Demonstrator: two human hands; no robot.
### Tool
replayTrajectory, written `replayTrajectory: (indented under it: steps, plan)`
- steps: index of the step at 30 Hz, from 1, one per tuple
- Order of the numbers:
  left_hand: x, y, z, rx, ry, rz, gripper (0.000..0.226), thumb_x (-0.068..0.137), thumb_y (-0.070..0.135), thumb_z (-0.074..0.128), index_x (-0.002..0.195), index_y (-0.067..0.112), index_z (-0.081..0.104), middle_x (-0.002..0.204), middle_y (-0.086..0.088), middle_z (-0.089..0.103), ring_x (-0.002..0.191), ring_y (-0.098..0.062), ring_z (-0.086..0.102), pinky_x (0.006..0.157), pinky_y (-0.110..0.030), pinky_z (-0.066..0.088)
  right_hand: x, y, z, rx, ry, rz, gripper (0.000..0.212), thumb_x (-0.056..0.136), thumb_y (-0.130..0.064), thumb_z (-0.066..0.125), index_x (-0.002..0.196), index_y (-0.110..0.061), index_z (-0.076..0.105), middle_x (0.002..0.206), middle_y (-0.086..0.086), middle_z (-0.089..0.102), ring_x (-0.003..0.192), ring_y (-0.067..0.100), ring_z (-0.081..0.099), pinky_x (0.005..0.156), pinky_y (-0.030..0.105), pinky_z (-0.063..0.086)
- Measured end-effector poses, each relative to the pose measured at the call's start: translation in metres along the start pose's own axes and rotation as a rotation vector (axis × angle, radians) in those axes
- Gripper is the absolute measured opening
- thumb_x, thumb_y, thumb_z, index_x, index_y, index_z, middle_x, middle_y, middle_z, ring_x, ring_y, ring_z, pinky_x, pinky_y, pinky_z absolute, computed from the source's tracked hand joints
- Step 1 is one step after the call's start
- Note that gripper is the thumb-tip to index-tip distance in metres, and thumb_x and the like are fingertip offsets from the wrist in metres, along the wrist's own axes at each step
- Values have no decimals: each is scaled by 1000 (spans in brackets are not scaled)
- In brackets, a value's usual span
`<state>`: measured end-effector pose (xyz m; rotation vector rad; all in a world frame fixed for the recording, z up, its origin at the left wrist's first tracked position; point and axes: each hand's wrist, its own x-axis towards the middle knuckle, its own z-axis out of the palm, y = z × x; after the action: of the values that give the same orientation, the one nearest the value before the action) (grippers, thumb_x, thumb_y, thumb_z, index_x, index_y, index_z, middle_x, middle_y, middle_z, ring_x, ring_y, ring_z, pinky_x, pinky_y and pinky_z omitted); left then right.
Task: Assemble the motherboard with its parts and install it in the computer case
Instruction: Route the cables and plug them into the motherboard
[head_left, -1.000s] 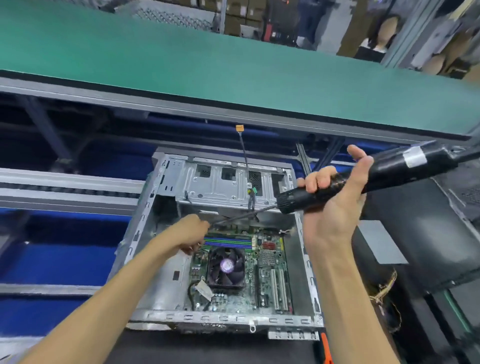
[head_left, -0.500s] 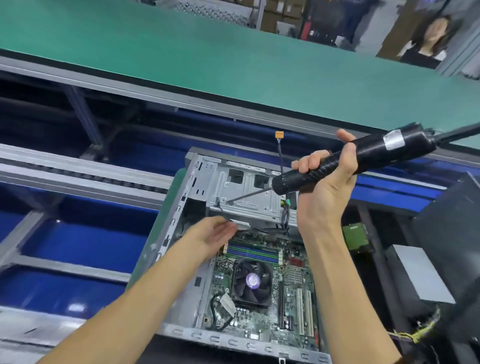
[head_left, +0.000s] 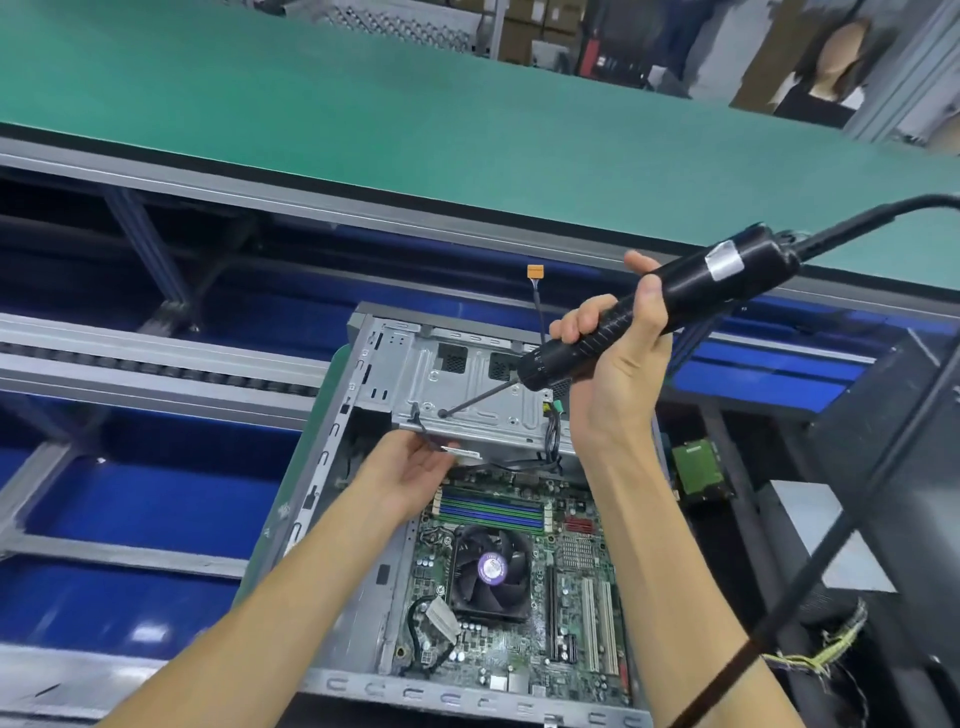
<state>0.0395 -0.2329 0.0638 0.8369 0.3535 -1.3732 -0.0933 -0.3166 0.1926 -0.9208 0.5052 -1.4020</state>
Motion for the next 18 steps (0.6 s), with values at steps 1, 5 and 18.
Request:
replayTrajectory:
  steps: [1, 5, 18]
  plan:
    - [-1, 0, 0, -16, -11, 0, 18, 97, -4, 49, 112, -9, 59, 118, -24, 64, 108, -33, 65, 76, -40, 54, 1, 1, 1, 0, 0, 6, 39, 87, -45, 63, 116, -20, 56, 63, 3, 47, 57, 19, 46, 65, 36, 47]
    - [-4, -2, 0, -62, -32, -7, 16, 98, -2, 47, 102, -8, 62, 112, -23, 66, 110, -34, 64, 82, -40, 53, 2, 3, 0, 2, 12, 14, 39, 87, -45, 64, 116, -19, 57, 63, 3, 47, 56, 20, 46, 63, 36, 47]
    - [-4, -3, -3, -68, 14, -29, 12, 97, 6, 55, 104, -3, 60, 88, -20, 72, 91, -28, 67, 69, -35, 55, 1, 6, -1, -27, 7, 16, 36, 91, -41, 61, 118, -18, 57, 63, 3, 47, 58, 20, 47, 69, 39, 46]
